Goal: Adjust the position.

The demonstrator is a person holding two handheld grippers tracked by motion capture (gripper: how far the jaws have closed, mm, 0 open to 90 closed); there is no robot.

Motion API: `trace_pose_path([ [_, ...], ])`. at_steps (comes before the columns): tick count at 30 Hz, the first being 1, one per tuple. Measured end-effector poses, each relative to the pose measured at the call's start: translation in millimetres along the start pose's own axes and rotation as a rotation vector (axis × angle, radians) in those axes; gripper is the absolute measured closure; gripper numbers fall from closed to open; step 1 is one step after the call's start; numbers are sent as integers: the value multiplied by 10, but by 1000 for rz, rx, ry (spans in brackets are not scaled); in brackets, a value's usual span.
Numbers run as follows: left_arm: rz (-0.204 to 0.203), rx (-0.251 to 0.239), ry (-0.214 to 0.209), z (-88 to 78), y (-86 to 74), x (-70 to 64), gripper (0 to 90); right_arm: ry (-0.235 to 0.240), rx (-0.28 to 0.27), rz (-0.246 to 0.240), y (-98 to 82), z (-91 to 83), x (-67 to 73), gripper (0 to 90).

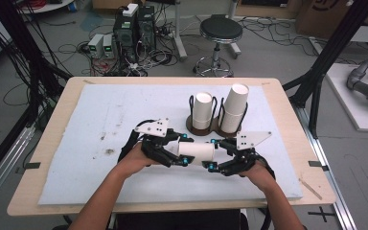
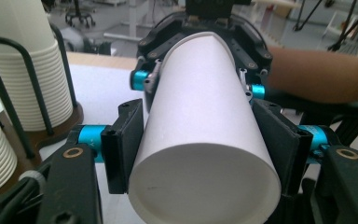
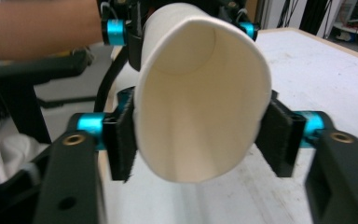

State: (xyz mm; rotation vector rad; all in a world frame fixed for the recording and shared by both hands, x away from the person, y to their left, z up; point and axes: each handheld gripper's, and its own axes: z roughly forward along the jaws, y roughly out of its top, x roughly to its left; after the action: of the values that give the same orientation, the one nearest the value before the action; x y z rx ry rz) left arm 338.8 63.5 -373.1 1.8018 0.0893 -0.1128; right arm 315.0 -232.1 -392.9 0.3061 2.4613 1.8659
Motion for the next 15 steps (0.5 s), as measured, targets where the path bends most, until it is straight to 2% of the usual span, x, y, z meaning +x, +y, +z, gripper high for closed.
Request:
trace_pose_path([
  [2, -10, -40, -3, -18, -14, 9, 366, -4, -13, 13, 2, -1, 1, 298],
  [3, -19, -70, -5, -28, -22, 13, 366, -13, -36, 23, 7, -9, 1, 272],
  [5, -47, -142, -20, -50, -41, 26, 366, -5, -49, 30, 8, -11, 0, 266],
  [7, -68, -194, -34, -64, -55, 40, 366, 3, -53, 28, 10, -10, 4, 266],
  [9, -69, -204, -37, -65, -64, 43, 366, 17, -74, 30, 17, -7, 10, 266],
  [15, -61, -180, -39, -25, -88, 28, 366, 22, -111, 49, 30, -24, 6, 273],
])
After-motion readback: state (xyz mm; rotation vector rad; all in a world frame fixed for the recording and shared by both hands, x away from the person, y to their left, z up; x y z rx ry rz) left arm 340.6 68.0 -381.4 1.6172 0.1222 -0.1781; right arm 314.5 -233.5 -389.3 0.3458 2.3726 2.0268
